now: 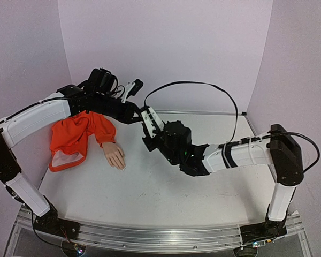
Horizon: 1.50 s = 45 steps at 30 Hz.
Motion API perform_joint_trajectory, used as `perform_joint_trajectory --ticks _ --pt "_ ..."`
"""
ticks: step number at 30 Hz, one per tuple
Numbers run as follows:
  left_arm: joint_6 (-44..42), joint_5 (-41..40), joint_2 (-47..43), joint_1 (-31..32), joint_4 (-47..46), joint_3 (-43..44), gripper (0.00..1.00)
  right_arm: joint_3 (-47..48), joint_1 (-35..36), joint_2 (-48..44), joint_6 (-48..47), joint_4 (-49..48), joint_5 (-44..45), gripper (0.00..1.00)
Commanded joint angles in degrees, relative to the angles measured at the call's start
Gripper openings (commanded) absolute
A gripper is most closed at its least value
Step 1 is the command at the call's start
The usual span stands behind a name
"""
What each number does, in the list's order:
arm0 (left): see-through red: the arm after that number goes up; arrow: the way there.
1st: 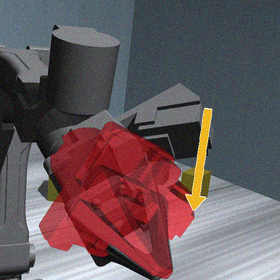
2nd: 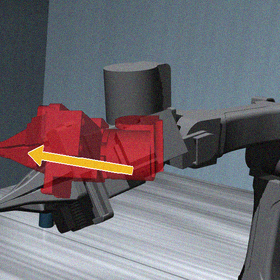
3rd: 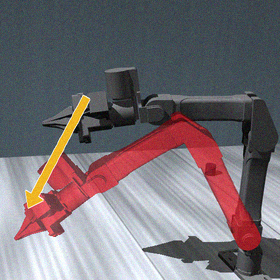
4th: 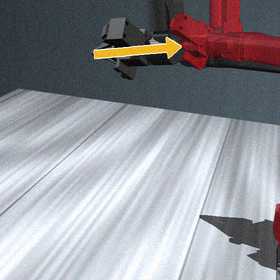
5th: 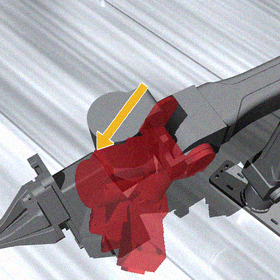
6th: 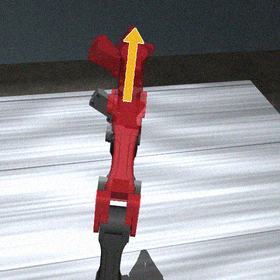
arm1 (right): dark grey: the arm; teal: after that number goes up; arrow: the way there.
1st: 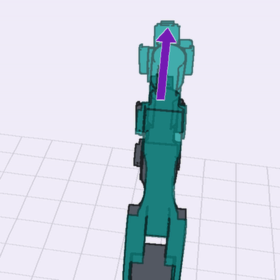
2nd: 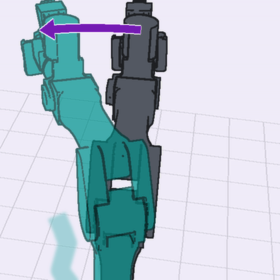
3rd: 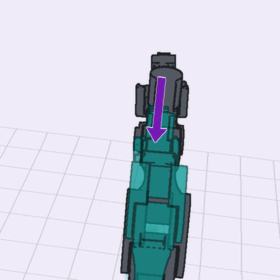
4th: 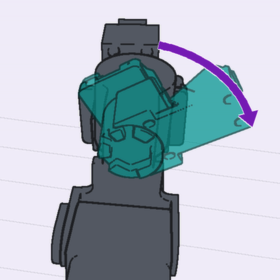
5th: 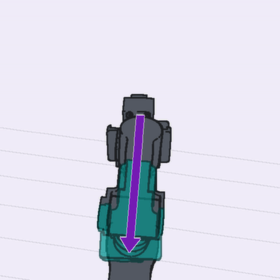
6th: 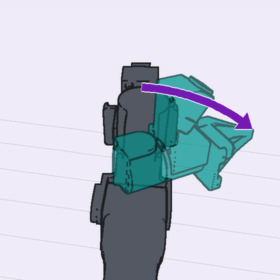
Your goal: Paint the nails
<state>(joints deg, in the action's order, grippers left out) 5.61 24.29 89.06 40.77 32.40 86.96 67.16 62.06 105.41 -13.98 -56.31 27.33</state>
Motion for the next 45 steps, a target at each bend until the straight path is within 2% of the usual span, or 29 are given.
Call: perform_joint_trajectory --ticks 1,6,10,13,15,18,24,25,29,32,37,42,45 --pt "3.86 -3.35 3.45 0.96 7.85 1.45 0.00 9.03 1.07 4.90 -8.99 -23.41 15.15 0.00" --pt "5.64 -2.88 5.12 0.97 7.87 1.29 0.00 14.45 1.04 9.76 -10.27 -26.21 14.45 0.00" --pt "6.13 -0.71 6.23 0.97 7.82 1.39 0.00 16.25 0.91 9.94 -8.93 -25.52 10.88 0.00" --pt "5.34 0.39 6.60 0.97 7.46 1.29 0.00 14.87 0.14 7.47 -5.85 -21.95 5.28 0.00" --pt "4.53 1.85 6.72 0.97 7.24 1.28 0.00 12.96 -1.67 4.68 -1.30 -18.87 -1.70 0.00" --pt "2.96 5.36 6.82 0.97 6.32 1.04 0.00 10.02 -4.76 0.36 3.79 -14.65 -14.94 0.00" --pt "-1.71 15.33 7.06 1.59 5.15 1.11 0.00 6.58 -14.66 -6.41 16.73 -9.98 -54.77 0.00" --pt "-2.76 17.53 7.01 1.85 5.11 1.17 0.00 6.65 -16.29 -6.90 19.40 -9.96 -63.60 0.00" --pt "-6.99 23.30 6.02 3.70 5.00 0.78 0.00 8.64 -21.60 -6.22 31.79 -15.65 -86.68 0.00" --pt "-10.02 26.26 4.76 5.76 4.96 0.13 0.00 11.23 -21.87 -5.17 39.45 -19.09 -96.43 0.00" --pt "-11.45 30.14 4.04 6.84 4.99 -0.21 0.00 9.76 -21.98 -7.57 43.71 -21.16 -100.56 0.00" --pt "-11.59 29.66 2.79 6.86 5.02 -0.13 0.01 5.75 -22.04 -9.57 43.06 -21.16 -97.00 0.00" --pt "-11.32 29.20 1.67 6.91 5.04 0.05 0.08 3.34 -22.07 -10.11 41.42 -20.99 -94.17 0.00"
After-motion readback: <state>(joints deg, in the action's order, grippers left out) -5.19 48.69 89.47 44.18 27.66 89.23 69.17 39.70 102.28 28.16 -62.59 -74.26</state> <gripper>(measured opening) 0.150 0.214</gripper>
